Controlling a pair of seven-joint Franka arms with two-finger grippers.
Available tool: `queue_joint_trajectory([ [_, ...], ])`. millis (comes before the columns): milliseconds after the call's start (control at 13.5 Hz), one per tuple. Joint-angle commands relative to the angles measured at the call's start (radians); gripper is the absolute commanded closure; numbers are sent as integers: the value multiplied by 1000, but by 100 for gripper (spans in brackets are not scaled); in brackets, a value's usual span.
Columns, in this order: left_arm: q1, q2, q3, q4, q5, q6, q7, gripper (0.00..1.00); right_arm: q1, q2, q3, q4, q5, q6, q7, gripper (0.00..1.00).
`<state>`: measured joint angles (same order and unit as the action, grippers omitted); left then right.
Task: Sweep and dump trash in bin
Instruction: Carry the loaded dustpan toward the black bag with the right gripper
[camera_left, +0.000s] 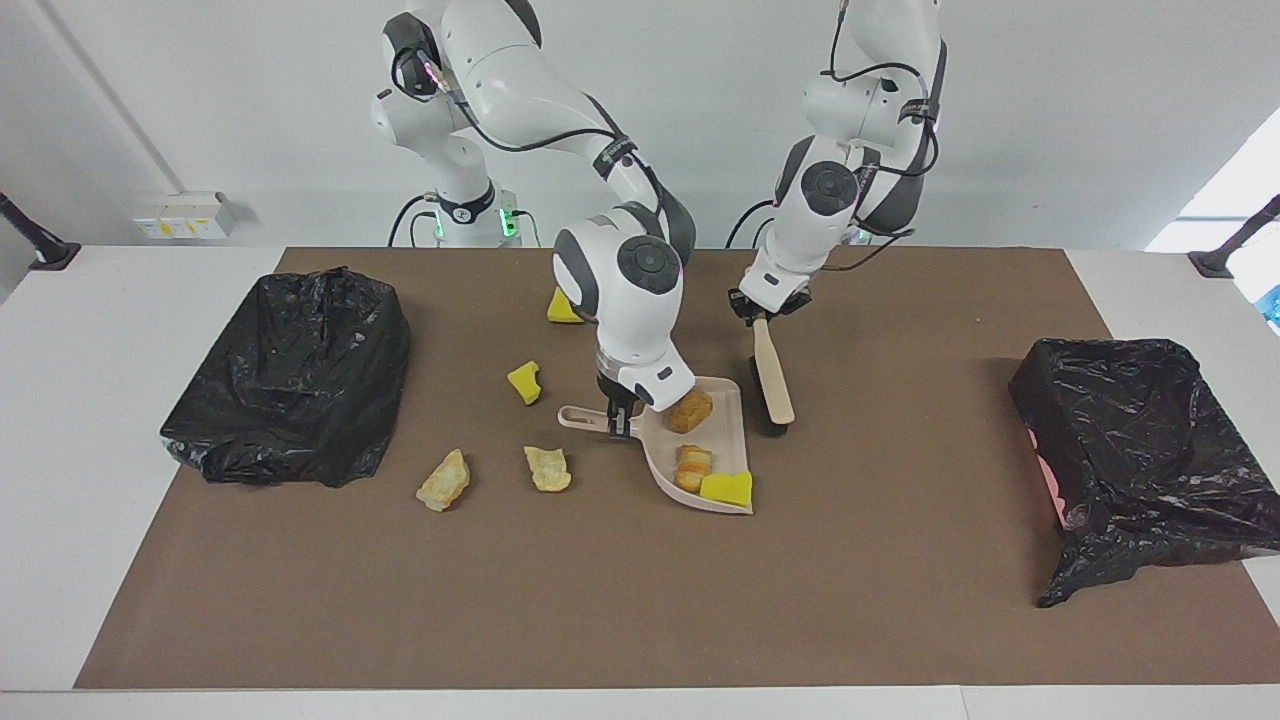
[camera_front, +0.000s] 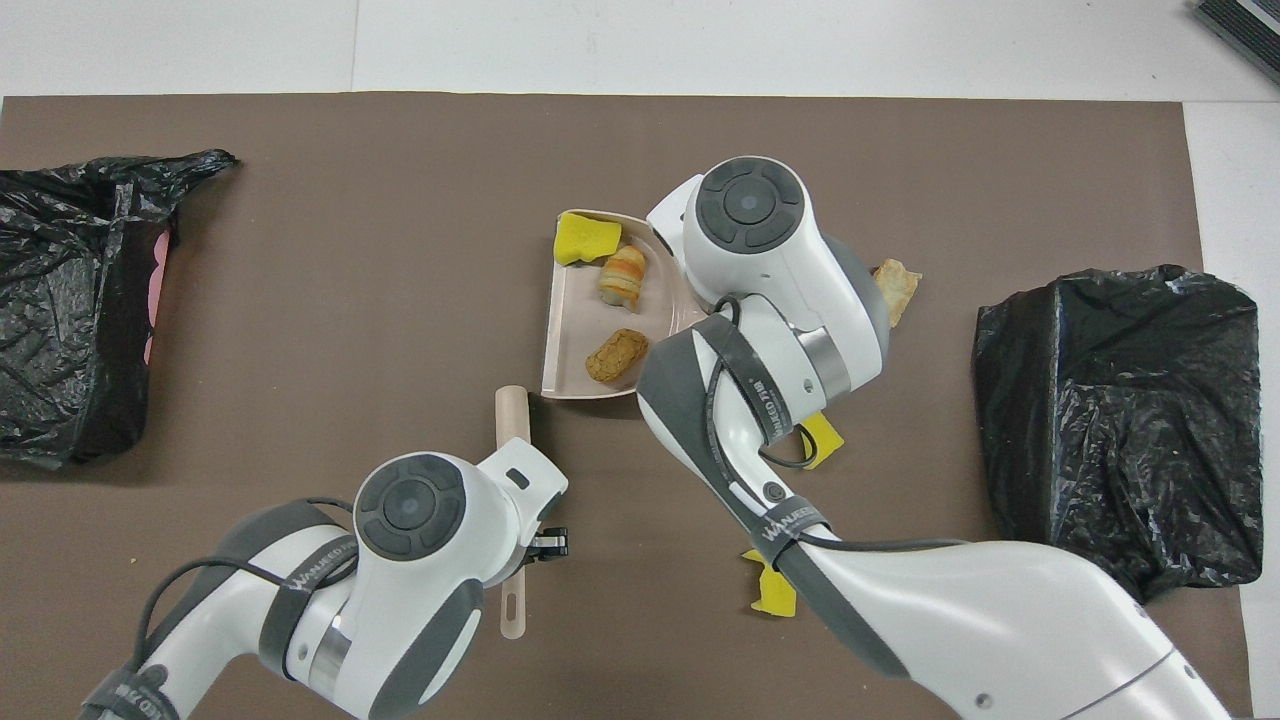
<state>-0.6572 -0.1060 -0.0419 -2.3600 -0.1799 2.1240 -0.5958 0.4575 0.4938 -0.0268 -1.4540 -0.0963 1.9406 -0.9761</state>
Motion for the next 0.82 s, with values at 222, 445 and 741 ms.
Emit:
queue_joint_trajectory([
  [222,-223,-95,8,-198,19,221,-298,100,-182,-207,10,-146,47,-77,-218,100],
  [445,-222,-90,8,-208,19,231,-308,100,-305,-273,8,-163,47,-161,-347,100],
  [741,-129,-57,11,-139,19,186,-300,0,-469,-397,5,-227,46,-221,-490,100],
])
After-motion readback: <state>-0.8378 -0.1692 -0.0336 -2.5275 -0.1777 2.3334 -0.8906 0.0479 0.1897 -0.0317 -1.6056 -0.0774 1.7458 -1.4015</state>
